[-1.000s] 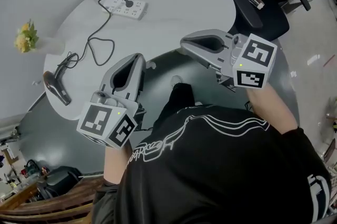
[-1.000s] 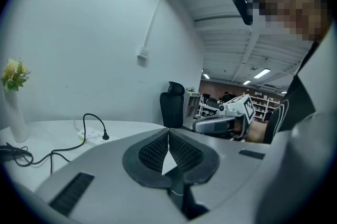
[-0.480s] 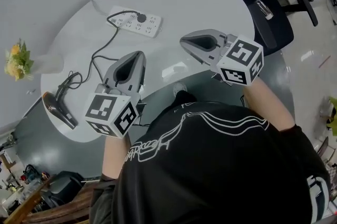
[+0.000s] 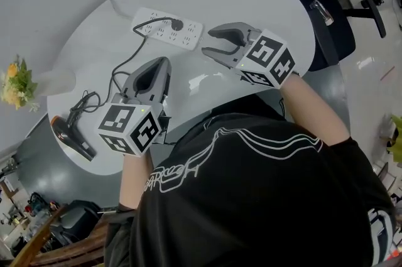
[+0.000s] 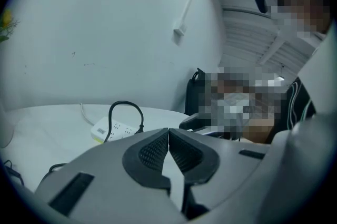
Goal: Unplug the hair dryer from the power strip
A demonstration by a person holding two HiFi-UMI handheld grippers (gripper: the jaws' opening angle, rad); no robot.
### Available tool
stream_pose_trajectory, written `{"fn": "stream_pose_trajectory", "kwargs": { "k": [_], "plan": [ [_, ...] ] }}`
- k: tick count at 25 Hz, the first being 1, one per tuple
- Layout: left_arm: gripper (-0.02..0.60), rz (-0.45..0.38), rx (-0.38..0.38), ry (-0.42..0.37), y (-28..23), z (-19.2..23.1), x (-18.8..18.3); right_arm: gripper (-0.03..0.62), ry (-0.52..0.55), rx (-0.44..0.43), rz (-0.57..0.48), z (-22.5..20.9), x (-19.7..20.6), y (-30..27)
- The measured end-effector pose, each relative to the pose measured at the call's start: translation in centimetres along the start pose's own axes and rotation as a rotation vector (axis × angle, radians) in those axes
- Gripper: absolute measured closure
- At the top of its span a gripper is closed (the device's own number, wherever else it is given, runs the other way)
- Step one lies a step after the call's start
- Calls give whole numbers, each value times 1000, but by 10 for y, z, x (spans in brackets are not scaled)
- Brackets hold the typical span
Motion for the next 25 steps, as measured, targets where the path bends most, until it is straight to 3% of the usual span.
{"fn": "stream_pose_trajectory", "kwargs": {
  "k": [11,17,25],
  "plan": [
    [578,22,-36,82,-12,42,5,307,103,-5,122,-13,19,-74],
    [578,16,-46,121,-15,55,10,270,186,-11,226,-16,39,-95],
    [578,10,-50,137,-18,61,12,249,169,-43,315,-14,54,-109]
  ]
}}
Point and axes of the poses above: the fingertips, and each gripper's own axes: y backward along the fingers, z to its left, x out of its underside, the point moved 1 cm from there along y, backward along the fingers, and after that the axes turned 11 degrees about x, right-handed, at the moved point
